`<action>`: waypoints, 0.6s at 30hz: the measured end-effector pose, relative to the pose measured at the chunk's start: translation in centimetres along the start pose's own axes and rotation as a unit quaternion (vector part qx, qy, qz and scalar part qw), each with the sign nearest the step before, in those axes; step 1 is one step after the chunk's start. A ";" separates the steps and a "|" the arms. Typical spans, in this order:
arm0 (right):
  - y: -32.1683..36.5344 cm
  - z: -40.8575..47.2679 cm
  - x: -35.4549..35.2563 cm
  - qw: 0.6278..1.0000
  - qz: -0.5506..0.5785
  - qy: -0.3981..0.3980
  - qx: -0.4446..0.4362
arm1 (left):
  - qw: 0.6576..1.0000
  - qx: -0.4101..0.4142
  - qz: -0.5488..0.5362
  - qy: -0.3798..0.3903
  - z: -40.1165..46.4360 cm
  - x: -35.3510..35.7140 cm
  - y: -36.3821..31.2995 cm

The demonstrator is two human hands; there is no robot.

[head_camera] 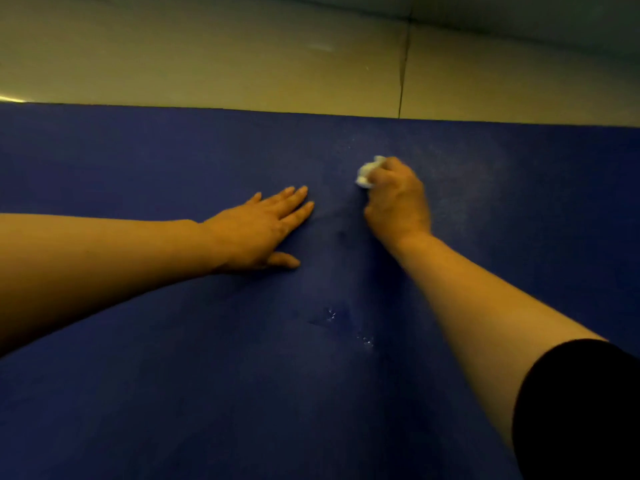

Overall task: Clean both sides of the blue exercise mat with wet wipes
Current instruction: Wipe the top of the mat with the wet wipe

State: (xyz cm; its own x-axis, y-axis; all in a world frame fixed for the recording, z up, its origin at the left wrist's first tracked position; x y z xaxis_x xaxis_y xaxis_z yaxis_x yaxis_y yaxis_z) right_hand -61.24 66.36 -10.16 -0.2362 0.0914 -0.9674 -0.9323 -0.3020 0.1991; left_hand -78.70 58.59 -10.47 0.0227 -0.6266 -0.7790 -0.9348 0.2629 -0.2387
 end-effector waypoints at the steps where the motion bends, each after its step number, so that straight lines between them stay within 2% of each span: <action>1: -1.6 -0.2 -0.4 0.999 -0.011 -0.001 0.041 | 1.000 -0.003 0.004 0.012 -0.4 0.3 -0.2; 3: -2.6 -0.7 -0.5 0.993 -0.004 0.001 0.121 | 1.000 -0.015 0.006 0.017 -0.8 0.6 -0.3; 5: -0.3 -1.2 -0.4 0.988 0.015 -0.002 0.156 | 1.000 -0.024 0.004 0.015 -0.6 0.6 -0.5; 9: 6.2 -3.2 0.5 0.998 0.048 0.008 0.027 | 0.999 -0.029 -0.020 0.017 -0.6 0.4 -0.7; 12: 4.4 -3.2 0.0 0.999 0.022 0.024 -0.040 | 0.999 -0.023 -0.025 0.019 -0.6 0.5 -0.4; 13: 2.4 -2.8 -0.5 1.000 0.017 0.010 -0.022 | 0.999 -0.021 -0.026 0.021 -0.6 0.6 -0.3; 16: -4.1 -2.6 -2.0 0.991 -0.036 -0.015 0.129 | 0.999 -0.018 -0.024 0.017 -0.5 0.7 -0.2; 18: -4.6 -3.1 -1.9 0.983 -0.045 -0.028 0.174 | 1.000 -0.017 -0.019 0.016 -0.5 0.7 -0.2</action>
State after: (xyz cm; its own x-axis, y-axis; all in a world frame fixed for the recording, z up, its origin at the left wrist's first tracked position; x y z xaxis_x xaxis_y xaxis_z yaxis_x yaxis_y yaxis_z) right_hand -55.67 64.64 -9.73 -0.1531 0.1574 -0.9756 -0.9853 0.0516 0.1629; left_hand -78.70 57.74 -10.69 0.0473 -0.6595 -0.7502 -0.9451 0.2137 -0.2474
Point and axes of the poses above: each hand's wrist, its own z-axis towards the middle knuckle, its own x-axis out of the palm, y = z × x, the point moved 5 cm from there along z, towards the middle knuckle, and after that the axes turned 15 degrees about -z, right-handed, at the moved point
